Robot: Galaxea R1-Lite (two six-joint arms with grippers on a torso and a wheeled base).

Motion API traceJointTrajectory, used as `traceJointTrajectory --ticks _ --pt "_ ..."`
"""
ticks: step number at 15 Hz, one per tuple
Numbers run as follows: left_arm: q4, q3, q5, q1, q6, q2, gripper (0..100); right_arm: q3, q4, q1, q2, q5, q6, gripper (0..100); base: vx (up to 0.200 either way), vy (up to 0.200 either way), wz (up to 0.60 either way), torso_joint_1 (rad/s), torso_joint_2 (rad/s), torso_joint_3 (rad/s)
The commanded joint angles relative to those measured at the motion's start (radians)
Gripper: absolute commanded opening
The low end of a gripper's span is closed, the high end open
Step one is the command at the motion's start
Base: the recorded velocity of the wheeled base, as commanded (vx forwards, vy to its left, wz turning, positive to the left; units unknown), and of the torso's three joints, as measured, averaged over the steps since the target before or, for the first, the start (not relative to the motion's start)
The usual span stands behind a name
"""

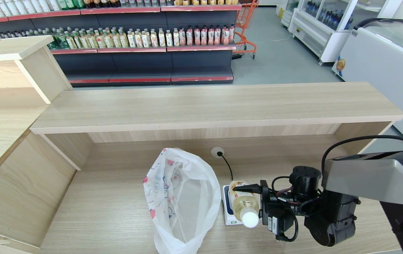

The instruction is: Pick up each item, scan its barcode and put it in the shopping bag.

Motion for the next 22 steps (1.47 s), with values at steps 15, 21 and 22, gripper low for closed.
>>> traceJointTrajectory --ticks 15,21,22 --pt "0.000 0.000 0.000 0.000 0.000 0.000 100 0.201 -0.006 -0.144 -0.283 0.068 0.214 0 0.000 0.000 0.00 0.000 0.00 0.000" --pt "0.000 0.000 0.000 0.000 0.000 0.000 100 0.291 -0.001 -0.148 -0.581 -0.071 1.004 0 0.000 0.000 0.00 0.000 0.00 0.000" --pt "0.000 0.000 0.000 0.000 0.000 0.000 100 0.288 -0.006 -0.136 -0.583 -0.205 1.127 0 0.000 0.000 0.00 0.000 0.00 0.000"
